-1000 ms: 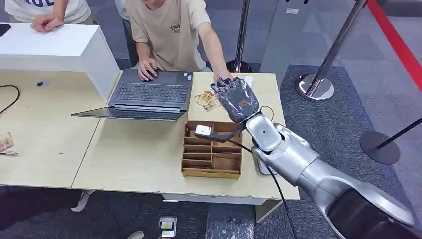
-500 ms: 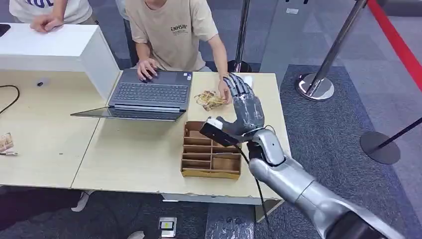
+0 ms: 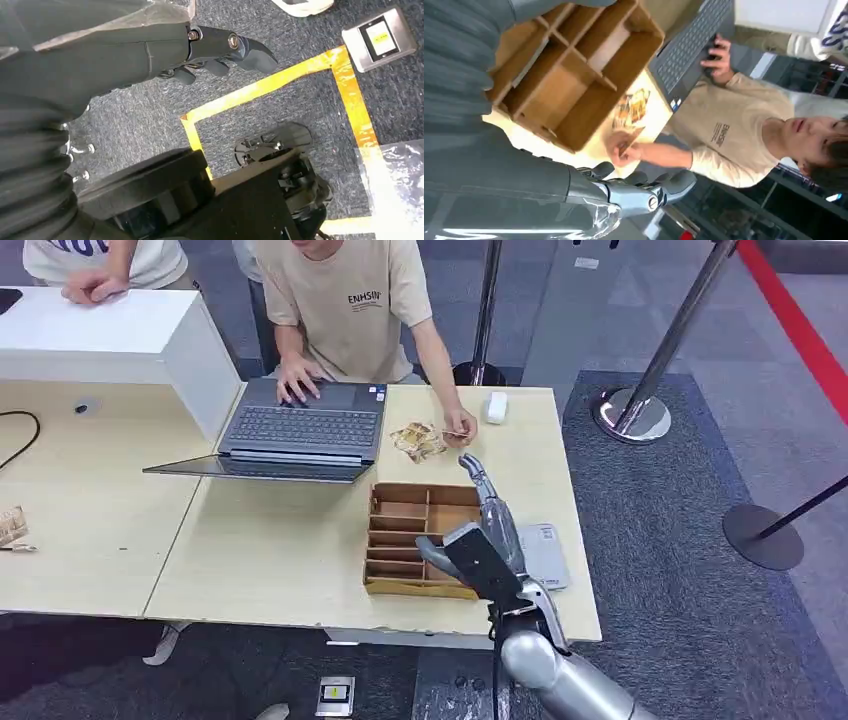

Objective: Pass the card to the sensor for recognition and then transmit it.

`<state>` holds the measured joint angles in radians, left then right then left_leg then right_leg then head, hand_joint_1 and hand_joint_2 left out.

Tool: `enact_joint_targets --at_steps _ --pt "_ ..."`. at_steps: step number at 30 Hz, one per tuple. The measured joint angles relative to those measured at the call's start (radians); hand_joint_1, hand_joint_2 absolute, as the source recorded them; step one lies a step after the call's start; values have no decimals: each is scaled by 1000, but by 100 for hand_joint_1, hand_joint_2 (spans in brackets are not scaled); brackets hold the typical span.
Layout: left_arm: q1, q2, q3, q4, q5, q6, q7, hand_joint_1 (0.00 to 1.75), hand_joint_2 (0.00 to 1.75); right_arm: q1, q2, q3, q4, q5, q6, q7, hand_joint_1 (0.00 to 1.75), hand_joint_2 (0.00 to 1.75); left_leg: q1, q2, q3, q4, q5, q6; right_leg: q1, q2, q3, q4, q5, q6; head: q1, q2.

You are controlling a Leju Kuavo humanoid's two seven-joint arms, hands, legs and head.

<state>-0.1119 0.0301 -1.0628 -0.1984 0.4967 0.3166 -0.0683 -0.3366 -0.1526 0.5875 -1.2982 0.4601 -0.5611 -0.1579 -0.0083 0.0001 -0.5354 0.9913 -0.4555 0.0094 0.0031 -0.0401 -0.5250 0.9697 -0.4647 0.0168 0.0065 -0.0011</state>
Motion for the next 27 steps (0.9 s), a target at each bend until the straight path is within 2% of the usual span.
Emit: enact_joint_targets --at_steps 8,20,24,27 --pt "1 3 6 0 3 1 0 0 175 61 2 -18 -77 -14 19 -6 0 175 0 0 0 0 0 0 0 0 0 0 0 0 0 0" --pt "1 6 14 0 0 6 0 0 175 84 1 -26 -99 27 13 4 0 175 0 0 0 0 0 0 0 0 0 0 0 0 0 0" --pt "1 6 16 0 0 7 0 0 175 85 1 -26 -99 75 5 23 0 175 0 0 0 0 0 0 0 0 0 0 0 0 0 0" --pt "1 6 16 0 3 7 2 0 175 83 -2 -23 -97 189 -13 70 0 175 0 0 0 0 0 0 0 0 0 0 0 0 0 0"
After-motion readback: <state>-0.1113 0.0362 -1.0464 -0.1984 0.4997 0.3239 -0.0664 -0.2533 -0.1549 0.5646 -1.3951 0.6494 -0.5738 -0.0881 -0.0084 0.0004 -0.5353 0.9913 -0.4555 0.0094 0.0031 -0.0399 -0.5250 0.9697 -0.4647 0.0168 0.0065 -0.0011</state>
